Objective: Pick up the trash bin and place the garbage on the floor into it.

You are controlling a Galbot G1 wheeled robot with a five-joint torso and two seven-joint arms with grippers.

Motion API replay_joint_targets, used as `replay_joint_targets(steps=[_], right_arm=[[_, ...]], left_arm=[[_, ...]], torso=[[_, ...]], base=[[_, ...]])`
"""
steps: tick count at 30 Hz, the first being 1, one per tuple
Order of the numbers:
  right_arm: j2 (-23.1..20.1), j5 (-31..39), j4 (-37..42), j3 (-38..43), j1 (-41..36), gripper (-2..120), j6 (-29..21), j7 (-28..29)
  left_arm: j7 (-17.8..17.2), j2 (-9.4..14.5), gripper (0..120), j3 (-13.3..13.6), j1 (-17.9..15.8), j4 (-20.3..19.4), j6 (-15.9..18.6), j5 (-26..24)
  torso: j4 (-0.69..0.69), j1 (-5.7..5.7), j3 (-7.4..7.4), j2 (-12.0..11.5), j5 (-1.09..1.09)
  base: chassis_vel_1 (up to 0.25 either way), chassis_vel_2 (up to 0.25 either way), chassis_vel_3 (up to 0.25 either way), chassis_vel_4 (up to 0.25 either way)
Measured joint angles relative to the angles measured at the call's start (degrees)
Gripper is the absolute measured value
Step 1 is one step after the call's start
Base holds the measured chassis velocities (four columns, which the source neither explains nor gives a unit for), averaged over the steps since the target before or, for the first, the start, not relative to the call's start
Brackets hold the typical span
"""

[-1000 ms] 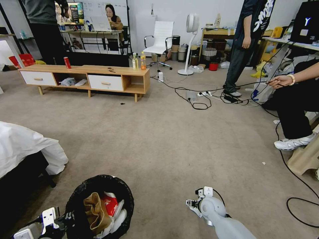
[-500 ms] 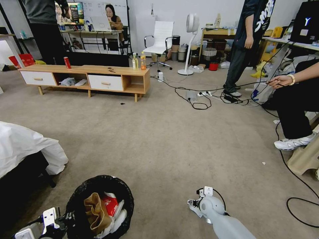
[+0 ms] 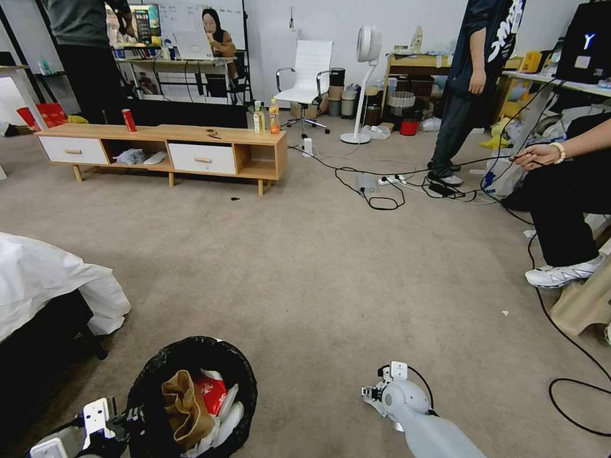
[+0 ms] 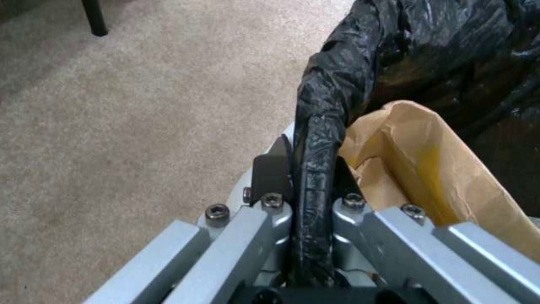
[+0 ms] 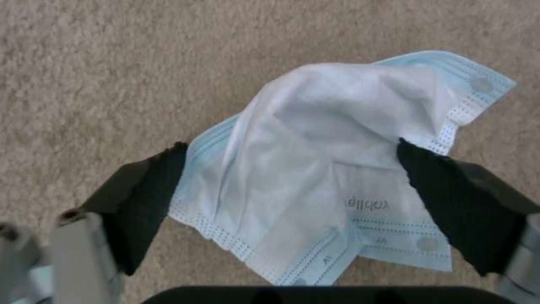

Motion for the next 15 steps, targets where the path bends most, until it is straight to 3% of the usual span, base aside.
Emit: replay_joint_targets(steps=[5, 6, 15], right_arm=[[0.3, -1.03, -0.76, 0.07, 0.2, 75, 0.56, -0.57], [0.31, -1.41, -0.9, 0.09, 0.19, 66, 0.74, -0.72], [0.54, -2.24, -1.2, 0.06, 0.2, 40, 1.08, -0.92]], left_arm=[[0.01, 0.0, 3, 0.01, 0.11, -0.11, -0.02, 0.01], [0.0, 0.01, 3, 0.02, 0.15, -0.11, -0.04, 0.03], [0.01, -0.05, 3, 0.15, 0.08, -0.15, -0.06, 0.13]], torso=[[0.0, 0.0, -0.02, 0.01, -0.01], [0.0, -0.01, -0.02, 0.01, -0.01], [0.02, -0.01, -0.01, 0.01, 0.02]], base=[[0.0, 0.0, 0.0, 0.0], [0.0, 0.0, 0.0, 0.0], [0.0, 0.0, 0.0, 0.0]])
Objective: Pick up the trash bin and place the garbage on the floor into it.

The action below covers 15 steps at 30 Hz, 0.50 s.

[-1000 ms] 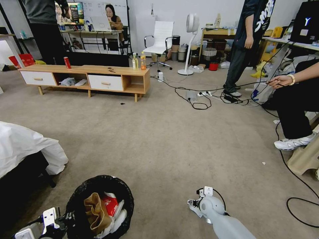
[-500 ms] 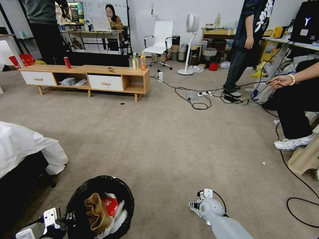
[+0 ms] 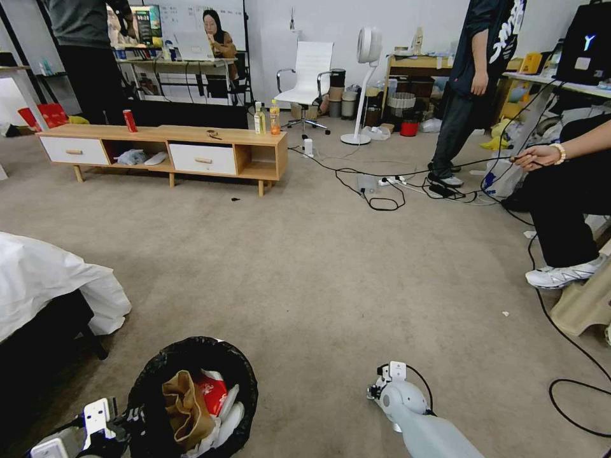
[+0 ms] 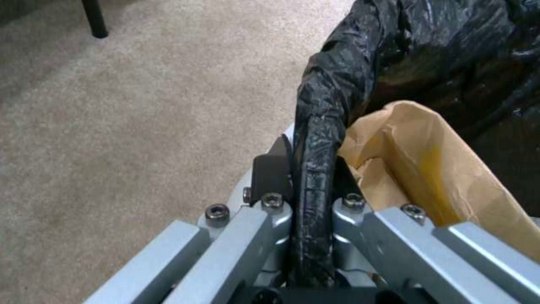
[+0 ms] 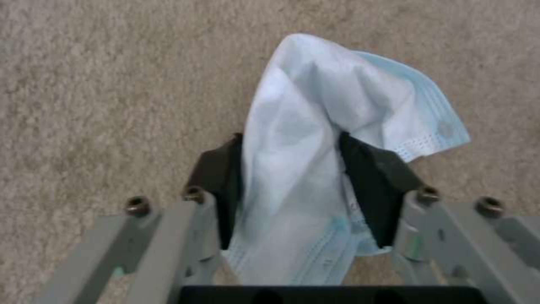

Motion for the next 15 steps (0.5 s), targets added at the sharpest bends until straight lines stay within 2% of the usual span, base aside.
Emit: replay_joint_targets(steps=[2, 3, 6, 10, 12, 13, 15], right_arm=[[-0.14, -0.18, 0.29, -0.02, -0.22, 33, 0.01, 0.05], [-0.14, -0.18, 0.29, -0.02, -0.22, 33, 0.01, 0.05], [-0.64, -0.25, 1.38, -0.14, -1.08, 20, 0.0, 0.32], [-1.07, -0.06, 2.38, -0.27, -1.69, 11, -0.07, 0.46], [-1.64, 0.44, 3.85, -0.49, -2.32, 0, -0.31, 0.64], [-1.64, 0.44, 3.85, -0.49, -2.32, 0, -0.31, 0.64], [-3.29, 1.79, 8.62, -0.81, -3.96, 0, -0.59, 1.07]], left_arm=[[-0.01, 0.01, 3, 0.0, -0.08, 0.0, -0.01, 0.03], [-0.01, 0.01, 3, 0.0, -0.08, 0.0, -0.01, 0.03], [0.0, -0.09, 3, 0.15, -0.25, 0.02, -0.01, 0.14], [0.0, -0.17, 3, 0.22, -0.32, 0.05, -0.01, 0.21], [0.0, -0.19, 3, 0.24, -0.34, 0.04, -0.01, 0.22], [0.0, -0.19, 3, 0.24, -0.34, 0.04, -0.01, 0.22], [-0.01, -0.19, 3, 0.27, -0.39, -0.11, 0.08, 0.19]], torso=[[-0.02, 0.0, 0.01, 0.0, -0.02], [-0.02, 0.0, 0.01, 0.0, -0.02], [-0.04, 0.0, 0.02, -0.01, -0.02], [-0.04, 0.01, 0.02, -0.01, -0.02], [-0.04, 0.01, 0.03, -0.02, -0.01], [-0.04, 0.01, 0.03, -0.02, -0.01], [-0.02, 0.0, 0.03, -0.02, 0.0]], base=[[0.0, 0.0, 0.0, 0.0], [0.0, 0.0, 0.0, 0.0], [0.0, 0.0, 0.0, 0.0], [0.0, 0.0, 0.0, 0.0], [0.0, 0.0, 0.0, 0.0], [0.0, 0.0, 0.0, 0.0], [0.0, 0.0, 0.0, 0.0]])
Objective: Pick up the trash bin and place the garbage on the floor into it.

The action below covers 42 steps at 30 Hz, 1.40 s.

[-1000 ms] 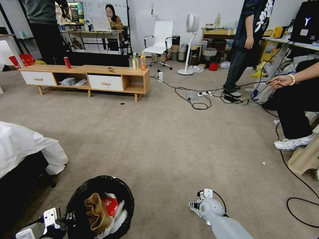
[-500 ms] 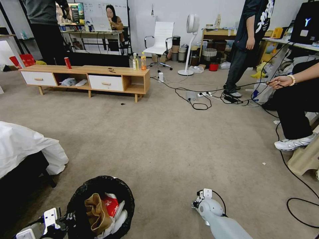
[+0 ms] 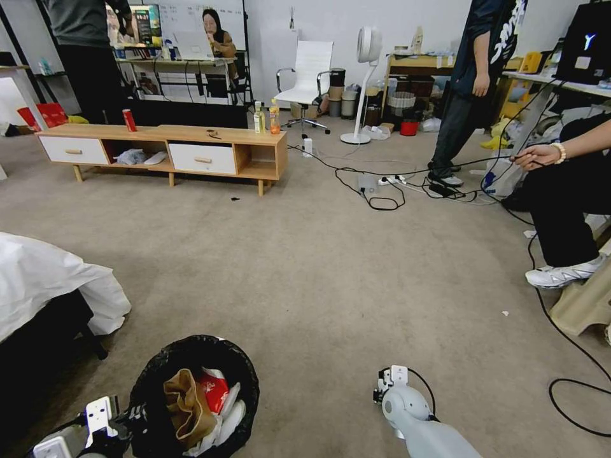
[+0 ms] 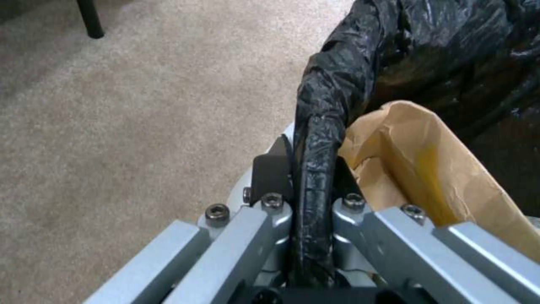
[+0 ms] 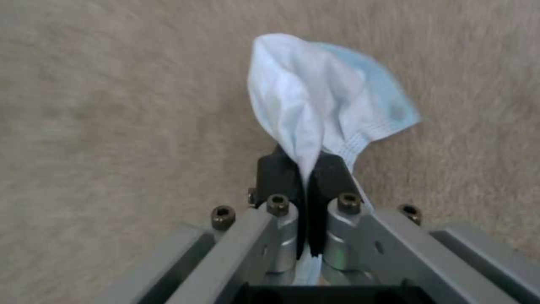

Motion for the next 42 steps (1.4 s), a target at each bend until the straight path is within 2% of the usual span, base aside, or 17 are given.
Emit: replay_joint_targets(steps=[11, 12, 14, 15, 17, 21, 24, 29, 33, 38, 42], right_arm=[[-7.48, 3.97, 16.09, -1.62, -1.91, 0, 5.27, -0.13], [-8.8, 4.6, 19.91, -2.42, -1.59, 0, 6.41, -0.28], [-10.68, 5.36, 26.53, -3.92, -0.3, 0, 8.2, -0.41], [-10.68, 5.36, 26.53, -3.92, -0.3, 0, 8.2, -0.41], [-12.55, 6.47, 33.74, -5.94, 1.4, 0, 9.36, -0.48], [-14.08, 7.84, 39.62, -7.64, 3.67, 0, 10.35, -0.83], [-15.76, 10.5, 46.76, -11.79, 9.32, 0, 13.4, -3.03], [-15.69, 14.24, 51.24, -17.36, 15.91, 0, 16.67, -5.52], [-13.6, 19.15, 53.65, -22.74, 22.02, 0, 17.29, -5.89], [-10.15, 26.56, 54.14, -29.17, 29.94, 0, 14.65, -3.83], [-8.95, 29.21, 53.9, -33.07, 32.94, 0, 13.25, -2.1]], left_arm=[[-2.3, 1.5, 3, -0.05, -1.55, -0.38, 1.52, -3.95], [-3.04, 1.93, 3, -0.13, -1.99, -0.51, 1.96, -5.04], [-3.85, 2.58, 3, -0.28, -2.61, -0.53, 2.42, -6.48], [-3.85, 2.58, 3, -0.28, -2.61, -0.53, 2.42, -6.48], [-5.01, 3.38, 3, -0.64, -3.32, -0.53, 3.09, -8.69], [-5.62, 3.93, 3, -0.77, -3.73, -0.58, 3.59, -10.49], [-6.16, 4.67, 3, -0.71, -3.99, -0.95, 4.2, -12.32], [-6.2, 5.19, 3, -0.32, -4.03, -1.23, 4.34, -12.79], [-6.23, 5.48, 3, -0.22, -4.04, -1.65, 4.34, -13.15], [-6.25, 6.0, 3, -0.17, -3.93, -2.15, 4.42, -13.49], [-6.27, 6.33, 3, -0.16, -3.93, -2.31, 4.43, -13.74]], torso=[[0.0, 0.0, -0.01, 0.0, -0.04], [-0.01, 0.0, -0.01, 0.0, 0.0], [0.02, 0.0, -0.02, 0.0, -0.06], [0.02, 0.0, -0.02, 0.0, -0.06], [0.01, 0.0, -0.01, 0.0, -0.01], [0.01, 0.0, -0.02, 0.01, -0.05], [0.0, 0.0, -0.02, 0.01, -0.04], [0.01, 0.0, -0.02, 0.01, -0.05], [0.01, 0.0, -0.02, 0.01, -0.04], [0.0, 0.0, -0.01, 0.01, -0.04], [0.0, 0.0, -0.01, 0.01, -0.04]], base=[[0.0, 0.0, 0.0, 0.0], [0.0, 0.0, 0.0, 0.0], [0.0, 0.0, 0.0, 0.0], [0.0, 0.0, 0.0, 0.0], [0.0, 0.0, 0.0, 0.0], [0.0, 0.0, 0.0, 0.0], [0.0, 0.0, 0.0, 0.0], [0.0, 0.0, 0.0, 0.0], [0.0, 0.0, 0.0, 0.0], [0.0, 0.0, 0.0, 0.0], [0.0, 0.0, 0.0, 0.0]])
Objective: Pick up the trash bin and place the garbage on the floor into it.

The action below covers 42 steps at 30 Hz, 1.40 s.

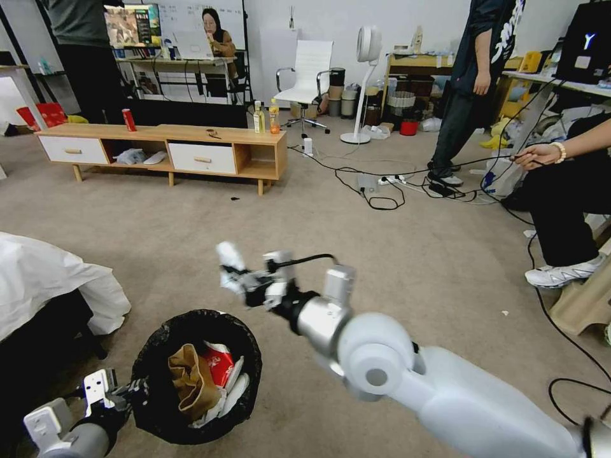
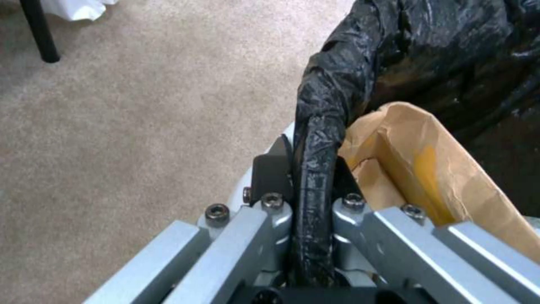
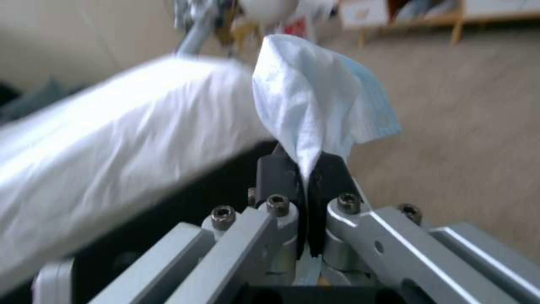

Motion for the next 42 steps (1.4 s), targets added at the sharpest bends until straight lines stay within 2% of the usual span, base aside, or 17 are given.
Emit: replay_joint_targets(steps=[8, 17, 25, 35, 37, 39, 40, 41, 42], right_arm=[[3.88, 3.97, -1.67, -6.85, 3.05, 0, -4.61, 4.51], [6.3, 3.33, -4.74, -9.34, 1.8, 0, -6.1, 6.61], [6.48, 2.45, -6.14, -9.74, 0.09, 0, -6.7, 7.42], [4.46, 0.38, -6.75, -9.93, -3.37, 0, -7.17, 8.77], [4.23, 0.19, -6.76, -9.92, -3.75, 4, -7.18, 8.82], [3.95, -0.05, -6.72, -9.84, -4.27, 14, -7.2, 8.9], [3.95, -0.05, -6.72, -9.84, -4.27, 14, -7.2, 8.9], [3.92, -0.08, -6.66, -9.75, -4.4, 20, -7.2, 8.95], [3.92, -0.08, -6.66, -9.75, -4.4, 20, -7.2, 8.95]], left_arm=[[-0.1, 0.52, 3, 0.01, -0.41, -0.45, 0.0, -0.38], [-0.12, 0.47, 3, 0.04, -0.37, -1.06, 0.01, -0.47], [-0.07, 0.26, 3, 0.1, -0.34, -1.2, 0.0, -0.47], [0.0, 0.14, 3, 0.16, -0.55, -0.88, -0.01, -0.4], [0.02, 0.13, 3, 0.19, -0.58, -0.76, -0.01, -0.36], [0.05, 0.11, 3, 0.21, -0.62, -0.58, -0.02, -0.3], [0.05, 0.11, 3, 0.21, -0.62, -0.58, -0.02, -0.3], [0.06, 0.1, 3, 0.22, -0.63, -0.55, -0.02, -0.29], [0.06, 0.1, 3, 0.22, -0.63, -0.55, -0.02, -0.29]], torso=[[0.0, 0.0, 0.0, 0.0, 0.0], [0.0, 0.0, 0.0, 0.0, 0.01], [0.0, 0.0, 0.0, 0.0, 0.01], [0.0, 0.0, 0.0, 0.0, 0.01], [-0.01, 0.0, 0.0, 0.0, 0.02], [0.0, 0.0, 0.0, 0.0, 0.01], [0.0, 0.0, 0.0, 0.0, 0.01], [0.0, 0.0, 0.0, 0.0, 0.02], [0.0, 0.0, 0.0, 0.0, 0.02]], base=[[0.0, 0.0, 0.0, 0.0], [0.0, 0.0, 0.0, 0.0], [0.0, 0.0, 0.0, 0.0], [0.0, 0.0, 0.0, 0.0], [0.0, 0.0, 0.0, 0.0], [0.0, 0.0, 0.0, 0.0], [0.0, 0.0, 0.0, 0.0], [0.0, 0.0, 0.0, 0.0], [0.0, 0.0, 0.0, 0.0]])
